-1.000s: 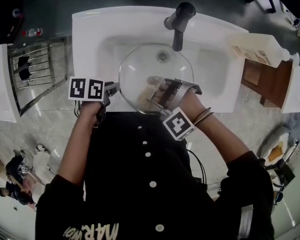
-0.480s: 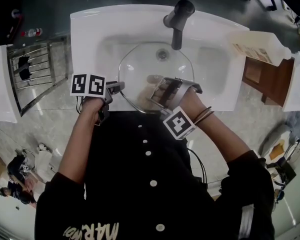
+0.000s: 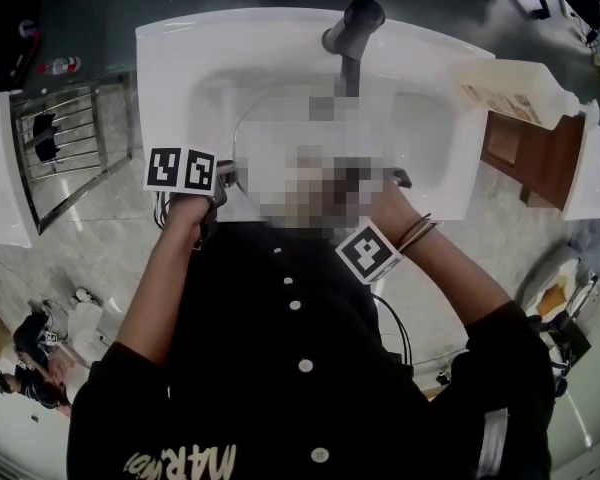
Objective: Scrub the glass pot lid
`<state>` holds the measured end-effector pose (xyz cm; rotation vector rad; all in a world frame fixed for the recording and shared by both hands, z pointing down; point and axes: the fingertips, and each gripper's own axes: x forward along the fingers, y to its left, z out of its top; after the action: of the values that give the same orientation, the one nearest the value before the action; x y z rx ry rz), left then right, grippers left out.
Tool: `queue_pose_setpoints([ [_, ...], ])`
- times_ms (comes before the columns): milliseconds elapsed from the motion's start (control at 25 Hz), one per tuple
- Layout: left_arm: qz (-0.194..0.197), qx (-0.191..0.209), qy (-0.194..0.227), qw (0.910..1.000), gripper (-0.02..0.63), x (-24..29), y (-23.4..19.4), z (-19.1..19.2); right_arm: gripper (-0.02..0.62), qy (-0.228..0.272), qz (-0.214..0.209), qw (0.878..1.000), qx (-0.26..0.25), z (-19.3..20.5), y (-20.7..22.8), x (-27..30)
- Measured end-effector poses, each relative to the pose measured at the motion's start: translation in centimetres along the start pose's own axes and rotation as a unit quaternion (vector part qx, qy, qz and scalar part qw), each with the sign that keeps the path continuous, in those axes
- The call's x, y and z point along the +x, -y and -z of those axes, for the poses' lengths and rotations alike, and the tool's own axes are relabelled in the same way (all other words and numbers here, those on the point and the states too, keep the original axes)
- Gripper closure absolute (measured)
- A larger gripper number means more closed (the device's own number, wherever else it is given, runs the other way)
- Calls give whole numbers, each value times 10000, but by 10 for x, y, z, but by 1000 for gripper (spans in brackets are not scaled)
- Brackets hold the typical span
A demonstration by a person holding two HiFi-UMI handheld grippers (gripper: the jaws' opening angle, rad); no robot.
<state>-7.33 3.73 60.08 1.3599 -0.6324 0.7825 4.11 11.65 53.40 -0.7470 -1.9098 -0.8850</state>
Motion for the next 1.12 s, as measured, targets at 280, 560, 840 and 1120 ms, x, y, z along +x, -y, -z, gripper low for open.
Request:
queue_pose_setpoints([
  [280, -74, 157, 5, 9998, 489, 0, 0, -1, 465, -47, -454, 9988, -190, 17, -24, -14],
  [560, -26, 129, 28, 9999, 488, 0, 3, -2, 465, -336, -1114, 9930, -199, 48, -53, -29],
  [840, -60, 431, 1, 9991, 474, -2, 3, -3, 463, -648, -1156, 9910, -188, 55, -55, -26],
  [1120, -173, 941, 243, 9951, 401, -31, 9, -1, 462, -1149, 447, 9781, 1679, 72, -14, -47],
])
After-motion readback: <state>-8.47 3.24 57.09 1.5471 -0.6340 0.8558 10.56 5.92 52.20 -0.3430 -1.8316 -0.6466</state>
